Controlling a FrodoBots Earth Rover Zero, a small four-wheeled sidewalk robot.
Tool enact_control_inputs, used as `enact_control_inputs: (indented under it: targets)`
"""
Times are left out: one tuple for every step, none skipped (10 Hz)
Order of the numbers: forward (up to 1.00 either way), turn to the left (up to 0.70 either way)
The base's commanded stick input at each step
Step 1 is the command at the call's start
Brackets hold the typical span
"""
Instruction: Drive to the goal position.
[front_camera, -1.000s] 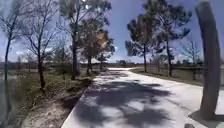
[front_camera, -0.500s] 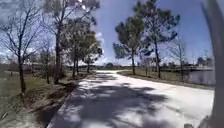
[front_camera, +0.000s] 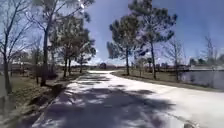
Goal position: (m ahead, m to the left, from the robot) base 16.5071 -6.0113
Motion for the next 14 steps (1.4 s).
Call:
enact_control_inputs:
  targets:
    - [0.7,0.0]
    - [0.7,0.0]
    - [0.7,0.0]
    - [0.7,0.0]
    - [0.7,0.28]
    - [0.7,0.35]
    - [0.7,0.35]
    - [0.7,0.35]
    - [0.7,0.12]
    - [0.7,0.0]
    - [0.7,0.0]
    - [0.7,0.0]
    - [0.7,0.0]
    - [0.7,0.0]
